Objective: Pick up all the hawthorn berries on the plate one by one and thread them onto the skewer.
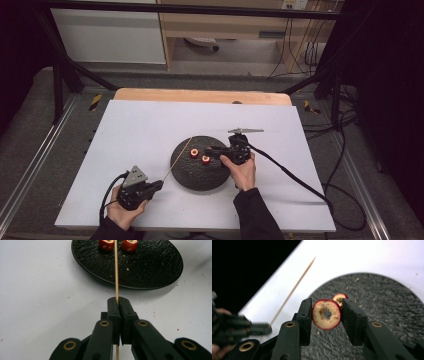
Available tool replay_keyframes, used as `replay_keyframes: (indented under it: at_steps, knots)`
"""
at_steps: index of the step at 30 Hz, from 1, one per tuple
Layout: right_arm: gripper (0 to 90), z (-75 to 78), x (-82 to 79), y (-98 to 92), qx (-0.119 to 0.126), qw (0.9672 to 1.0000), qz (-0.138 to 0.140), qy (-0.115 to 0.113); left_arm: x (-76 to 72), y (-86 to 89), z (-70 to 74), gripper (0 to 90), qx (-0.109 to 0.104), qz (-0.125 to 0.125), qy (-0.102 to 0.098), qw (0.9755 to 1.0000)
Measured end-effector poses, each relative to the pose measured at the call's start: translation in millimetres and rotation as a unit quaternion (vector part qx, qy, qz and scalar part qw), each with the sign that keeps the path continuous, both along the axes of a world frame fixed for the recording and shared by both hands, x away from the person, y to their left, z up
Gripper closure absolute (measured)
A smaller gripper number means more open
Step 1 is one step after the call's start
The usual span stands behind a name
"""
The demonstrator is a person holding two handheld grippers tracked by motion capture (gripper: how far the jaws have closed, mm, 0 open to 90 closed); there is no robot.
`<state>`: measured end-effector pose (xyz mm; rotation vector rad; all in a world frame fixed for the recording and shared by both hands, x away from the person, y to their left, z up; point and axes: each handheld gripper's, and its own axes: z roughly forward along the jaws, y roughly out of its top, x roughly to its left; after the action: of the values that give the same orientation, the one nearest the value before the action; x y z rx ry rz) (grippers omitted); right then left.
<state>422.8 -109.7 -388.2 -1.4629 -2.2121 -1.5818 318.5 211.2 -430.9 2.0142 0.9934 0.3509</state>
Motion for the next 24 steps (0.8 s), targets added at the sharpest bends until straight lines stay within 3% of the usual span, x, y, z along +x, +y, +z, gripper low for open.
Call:
replay_keyframes:
  at_steps: [4, 9, 10, 11, 13, 21, 24]
  knots:
    - [62.1, -1.6, -0.1, -4.5, 0.044, 0.9986, -0.025, -0.011, -1.0, -1.4, -0.1, 88.2, -0.007, 0.001, 0.001, 1.0]
    - [62.1, -1.8, 0.3, -4.6, 0.09, 0.9942, -0.053, -0.026, -2.7, -3.3, -0.4, 88.2, -0.017, 0.006, 0.001, 0.9998]
    - [62.1, -2.3, 1.2, -3.1, 0.11, 0.9916, -0.061, -0.032, -3.0, -3.5, -0.4, 88.2, -0.02, 0.007, 0.001, 0.9998]
    - [62.1, -2.3, 1.2, -3.1, 0.11, 0.9916, -0.061, -0.032, -3.3, -3.7, -0.5, 88.2, -0.022, 0.008, 0.0, 0.9997]
    - [62.2, -2.7, 2.3, -1.7, 0.125, 0.9886, -0.073, -0.04, -4.1, -4.3, -0.4, 88.2, -0.025, 0.009, -0.002, 0.9996]
    - [62.2, -4.9, 6.5, 1.7, 0.177, 0.976, -0.107, -0.068, -6.0, -6.0, 0.5, 88.2, -0.03, 0.011, -0.011, 0.9994]
    - [62.2, -6.9, 8.7, 3.5, 0.197, 0.9696, -0.121, -0.08, -6.9, -7.0, 0.8, 88.2, -0.03, 0.011, -0.015, 0.9994]
